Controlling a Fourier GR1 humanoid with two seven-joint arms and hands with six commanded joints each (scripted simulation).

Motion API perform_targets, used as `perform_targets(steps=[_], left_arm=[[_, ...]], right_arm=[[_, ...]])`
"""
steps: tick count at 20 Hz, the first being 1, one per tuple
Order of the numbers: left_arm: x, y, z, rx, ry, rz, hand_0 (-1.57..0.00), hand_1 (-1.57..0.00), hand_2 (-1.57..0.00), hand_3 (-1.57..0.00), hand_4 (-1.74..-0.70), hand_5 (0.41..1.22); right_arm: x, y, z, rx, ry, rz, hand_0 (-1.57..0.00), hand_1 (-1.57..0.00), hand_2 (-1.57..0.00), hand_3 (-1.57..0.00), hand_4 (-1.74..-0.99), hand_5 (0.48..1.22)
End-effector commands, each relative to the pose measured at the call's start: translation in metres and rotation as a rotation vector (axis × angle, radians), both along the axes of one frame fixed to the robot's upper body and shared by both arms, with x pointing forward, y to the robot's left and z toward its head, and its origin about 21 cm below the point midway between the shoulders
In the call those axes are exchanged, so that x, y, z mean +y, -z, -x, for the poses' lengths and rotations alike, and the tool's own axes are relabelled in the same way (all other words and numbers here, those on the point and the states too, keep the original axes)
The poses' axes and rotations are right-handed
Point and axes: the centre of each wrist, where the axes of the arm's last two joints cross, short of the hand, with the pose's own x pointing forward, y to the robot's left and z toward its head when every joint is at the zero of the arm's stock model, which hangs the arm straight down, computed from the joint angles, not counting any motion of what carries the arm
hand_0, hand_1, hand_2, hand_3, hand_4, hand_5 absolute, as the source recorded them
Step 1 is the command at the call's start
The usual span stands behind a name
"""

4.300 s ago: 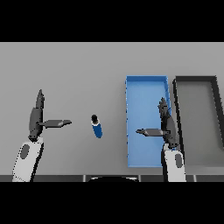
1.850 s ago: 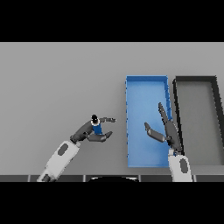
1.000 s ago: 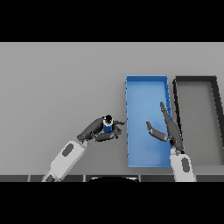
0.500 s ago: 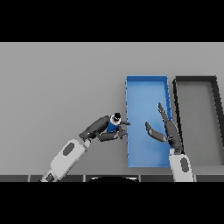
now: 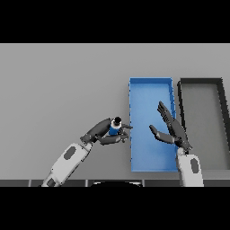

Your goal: Pick up the blue pipe and place it into the blue bin.

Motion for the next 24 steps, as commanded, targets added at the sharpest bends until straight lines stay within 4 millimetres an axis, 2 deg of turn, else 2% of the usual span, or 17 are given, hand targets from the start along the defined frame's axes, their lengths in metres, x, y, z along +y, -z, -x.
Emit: perform_targets(steps=[1,4,6,11,15,17,20,24], left_arm=[[0.0,0.0,0.0,0.001,0.007,-0.002,-1.57,-1.57,-1.57,-1.44,-1.73,1.221],[-0.001,-0.002,0.001,-0.005,0.012,-0.007,-1.57,-1.57,-1.57,-1.44,-1.73,1.221],[-0.005,-0.005,0.0,-0.014,0.017,-0.005,-1.57,-1.57,-1.57,-1.44,-1.73,1.221],[0.0,-0.002,0.002,-0.007,0.012,-0.031,-1.57,-1.57,-1.57,-1.44,-1.73,1.221],[-0.005,-0.007,0.002,-0.013,0.022,-0.023,-1.57,-1.57,-1.57,-1.44,-1.73,1.221],[-0.006,-0.003,0.004,-0.023,0.038,-0.018,-1.57,-1.57,-1.57,-1.44,-1.73,1.221],[-0.004,-0.003,-0.002,-0.024,0.047,-0.008,-1.57,-1.57,-1.57,-1.51,-1.59,1.221],[-0.003,-0.002,-0.002,-0.021,0.054,-0.024,-1.57,-1.57,-1.57,-1.54,-1.51,1.221]], right_arm=[[-0.003,-0.012,-0.002,0.006,-0.045,-0.04,0.0,0.0,0.0,0.0,-1.242,0.584],[-0.008,-0.047,-0.009,0.013,-0.205,-0.086,0.0,0.0,0.0,0.0,-1.292,0.525],[0.002,-0.07,-0.016,0.002,-0.335,-0.089,0.0,0.0,0.0,0.0,-1.326,0.507],[0.033,-0.12,-0.026,-0.073,-0.592,-0.023,0.0,0.0,0.0,0.0,-1.338,0.495],[0.055,-0.136,-0.035,-0.108,-0.691,0.038,0.0,0.0,0.0,0.0,-1.324,0.488],[0.072,-0.138,-0.036,-0.124,-0.759,0.052,0.0,0.0,0.0,0.0,-1.307,0.497],[0.093,-0.142,-0.044,-0.134,-0.813,0.097,0.0,0.0,0.0,0.0,-1.256,0.517],[0.114,-0.146,-0.05,-0.119,-0.843,0.126,0.0,0.0,0.0,0.0,-1.218,0.509]])
